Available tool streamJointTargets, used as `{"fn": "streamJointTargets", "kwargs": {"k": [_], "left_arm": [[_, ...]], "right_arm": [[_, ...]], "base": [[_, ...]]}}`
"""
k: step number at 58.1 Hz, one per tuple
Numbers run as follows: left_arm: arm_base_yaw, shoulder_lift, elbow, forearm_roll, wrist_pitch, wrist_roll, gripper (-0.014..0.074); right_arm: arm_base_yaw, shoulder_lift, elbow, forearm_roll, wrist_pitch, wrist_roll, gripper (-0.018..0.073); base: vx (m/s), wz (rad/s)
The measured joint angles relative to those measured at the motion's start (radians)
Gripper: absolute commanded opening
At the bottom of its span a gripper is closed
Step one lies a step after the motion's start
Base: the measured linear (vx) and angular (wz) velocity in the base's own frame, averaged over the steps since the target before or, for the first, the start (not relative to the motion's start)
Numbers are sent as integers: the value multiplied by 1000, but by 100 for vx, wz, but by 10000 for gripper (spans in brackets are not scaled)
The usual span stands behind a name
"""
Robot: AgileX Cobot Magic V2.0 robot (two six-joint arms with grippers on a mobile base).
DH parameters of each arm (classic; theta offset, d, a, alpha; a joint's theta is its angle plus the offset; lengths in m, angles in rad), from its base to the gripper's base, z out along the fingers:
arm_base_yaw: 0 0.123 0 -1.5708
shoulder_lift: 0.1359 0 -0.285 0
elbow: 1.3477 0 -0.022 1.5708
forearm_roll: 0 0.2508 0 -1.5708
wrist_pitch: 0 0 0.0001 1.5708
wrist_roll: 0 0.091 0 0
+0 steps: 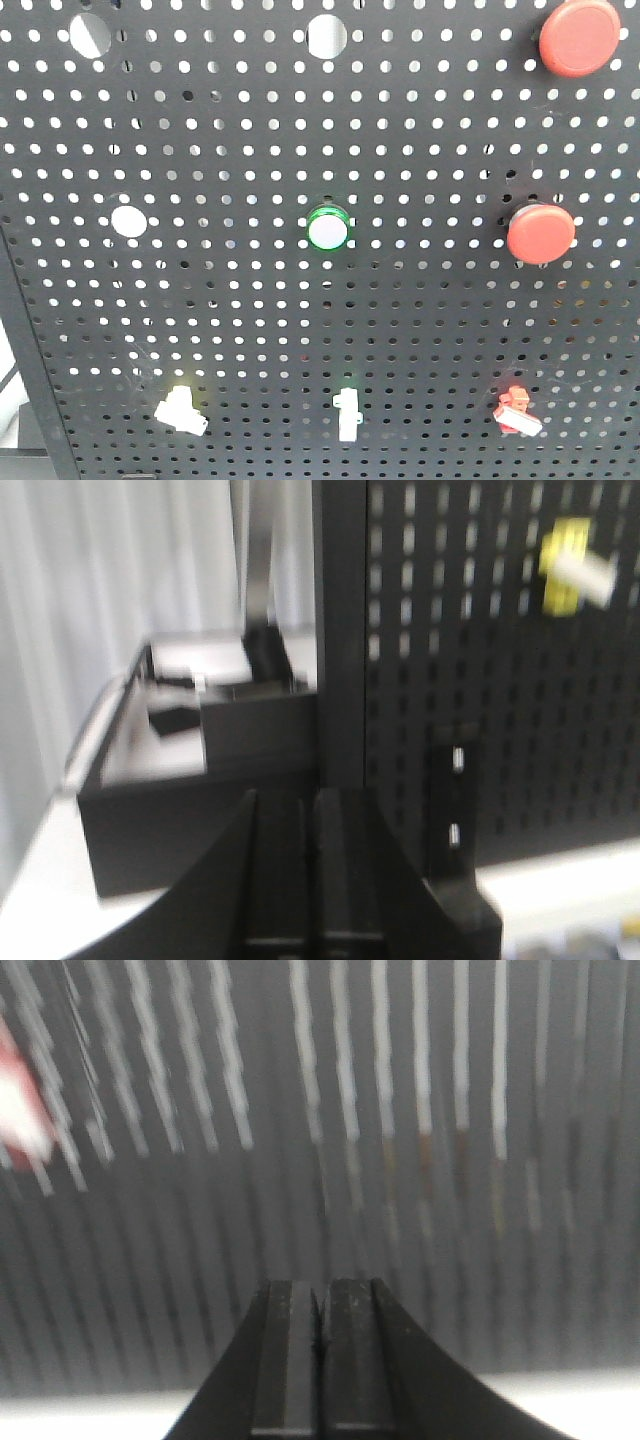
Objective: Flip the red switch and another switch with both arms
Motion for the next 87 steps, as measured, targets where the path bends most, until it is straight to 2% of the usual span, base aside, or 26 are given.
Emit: {"fn": "streamJointTargets", "kwargs": {"k": [7,16,26,35,43,48,51,55,62,70,77,87], "left_arm": [[0,0,-11,0,-78,0,3],[0,12,-192,0,35,1,3],[0,202,-509,4,206,38,3],[0,387,-682,4,300,45,3],[0,471,-711,-18,311,38,3],[0,523,-712,-118,320,69,3],[-6,558,-712,-203,320,134,3],[-35,611,-712,-350,318,277,3],[-104,707,-712,-622,309,578,3],[-153,806,-712,-834,291,806,3],[-163,878,-712,-934,263,924,3],[-163,930,-712,-966,227,960,3]], "right_arm": [[0,0,-77,0,66,5,-6],[0,45,-337,-12,220,-32,-6],[0,207,-574,-20,299,-123,-6],[0,323,-652,-20,305,-135,-6],[0,361,-656,-6,317,-139,-6],[0,364,-656,1,322,-146,-6],[0,364,-657,1,322,-146,-6],[0,366,-657,1,324,-146,-6],[0,366,-657,1,326,-146,-6],[0,366,-657,1,326,-146,-6],[0,366,-657,1,326,-146,-6],[0,366,-657,1,326,-146,-6]], "base": [[0,0],[0,0],[0,0],[0,0],[0,0],[0,0],[0,0],[0,0],[0,0],[0,0],[0,0],[0,0]]}}
